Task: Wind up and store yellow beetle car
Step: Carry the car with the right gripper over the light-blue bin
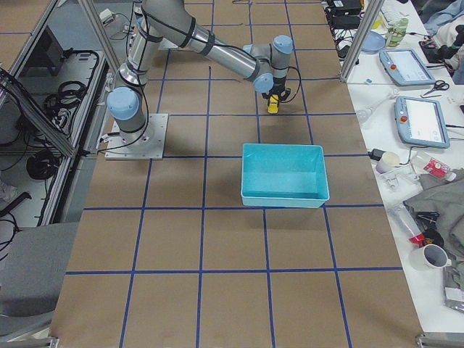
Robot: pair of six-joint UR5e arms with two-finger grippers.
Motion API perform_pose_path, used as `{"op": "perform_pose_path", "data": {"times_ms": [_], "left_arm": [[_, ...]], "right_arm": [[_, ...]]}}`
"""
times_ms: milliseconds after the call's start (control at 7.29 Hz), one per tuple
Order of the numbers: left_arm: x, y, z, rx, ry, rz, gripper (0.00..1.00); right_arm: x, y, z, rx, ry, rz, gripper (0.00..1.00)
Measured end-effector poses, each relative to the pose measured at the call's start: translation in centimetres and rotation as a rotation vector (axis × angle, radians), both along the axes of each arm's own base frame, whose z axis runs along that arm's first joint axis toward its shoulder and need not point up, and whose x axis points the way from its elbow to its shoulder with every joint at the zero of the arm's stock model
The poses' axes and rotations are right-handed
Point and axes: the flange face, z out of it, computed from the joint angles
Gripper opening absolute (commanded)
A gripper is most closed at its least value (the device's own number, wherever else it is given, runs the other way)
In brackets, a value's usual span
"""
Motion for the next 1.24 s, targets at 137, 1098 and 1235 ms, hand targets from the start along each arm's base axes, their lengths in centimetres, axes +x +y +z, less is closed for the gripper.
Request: {"op": "perform_pose_path", "data": {"times_ms": [137, 1098, 1235], "left_arm": [[0.0, 0.0, 0.0, 0.000, 0.000, 0.000, 1.00], [0.1, 0.2, 0.2, -0.003, -0.002, 0.003, 1.00], [0.1, 0.2, 0.2, -0.003, -0.001, 0.002, 1.00]], "right_arm": [[-0.3, -0.2, 1.4, -0.022, -0.001, -0.010, 0.00], [-37.1, 0.7, 14.6, -0.126, 0.009, -0.032, 0.00], [-41.4, 1.6, 13.6, -0.109, 0.006, 0.026, 0.00]]}}
